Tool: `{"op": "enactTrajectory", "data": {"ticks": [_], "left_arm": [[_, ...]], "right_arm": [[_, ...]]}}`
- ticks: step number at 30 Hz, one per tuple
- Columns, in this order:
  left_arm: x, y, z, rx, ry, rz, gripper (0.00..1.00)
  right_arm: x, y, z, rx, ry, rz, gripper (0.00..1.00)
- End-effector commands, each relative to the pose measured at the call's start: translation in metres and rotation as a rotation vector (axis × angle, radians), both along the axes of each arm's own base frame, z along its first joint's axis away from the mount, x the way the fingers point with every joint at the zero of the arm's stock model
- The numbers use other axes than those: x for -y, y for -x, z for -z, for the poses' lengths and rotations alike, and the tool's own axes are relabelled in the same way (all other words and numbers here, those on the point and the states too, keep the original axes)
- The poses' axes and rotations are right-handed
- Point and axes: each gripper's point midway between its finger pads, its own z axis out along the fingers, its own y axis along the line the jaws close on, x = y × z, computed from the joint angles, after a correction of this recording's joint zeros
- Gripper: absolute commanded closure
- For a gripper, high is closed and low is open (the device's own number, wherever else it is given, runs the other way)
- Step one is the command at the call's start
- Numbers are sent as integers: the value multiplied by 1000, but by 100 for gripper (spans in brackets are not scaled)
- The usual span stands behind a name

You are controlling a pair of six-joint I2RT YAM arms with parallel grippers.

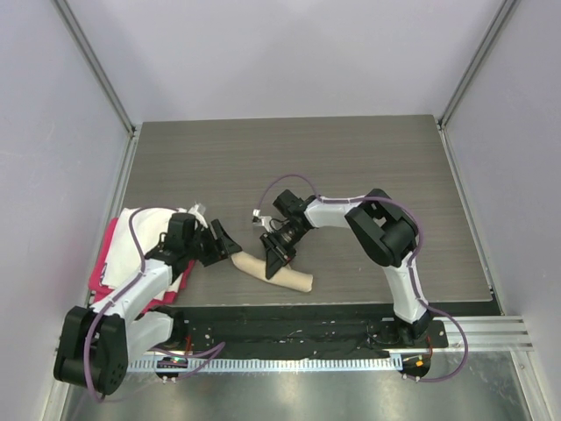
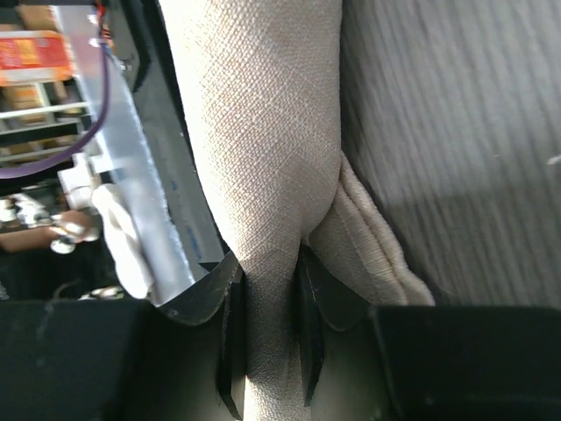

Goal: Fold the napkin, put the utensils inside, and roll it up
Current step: Roll the napkin at the center of the board.

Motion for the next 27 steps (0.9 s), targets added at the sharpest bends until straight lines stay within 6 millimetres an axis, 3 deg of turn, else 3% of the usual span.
{"op": "enactTrajectory", "data": {"ticks": [1,7,11,14,16,20,25,27], "left_arm": [[15,-8,-15,91,100,39,40],[30,-9,-6,78,210,52,56],[32,-6,5,34,209,65,79],[29,-5,10,13,185,52,94],[26,-8,11,10,163,43,99],[23,-7,16,-39,130,32,100],[23,-6,23,-113,108,44,100],[23,-5,25,-150,101,42,100]], "right_arm": [[7,-1,11,-87,49,26,83],[9,-7,22,-94,67,37,84],[10,-19,20,-54,86,68,84],[10,-34,10,13,99,103,75],[11,-46,-3,86,114,130,61],[19,-69,-30,253,167,180,34],[46,-98,-66,566,278,226,26],[41,-98,-77,682,272,214,25]]}}
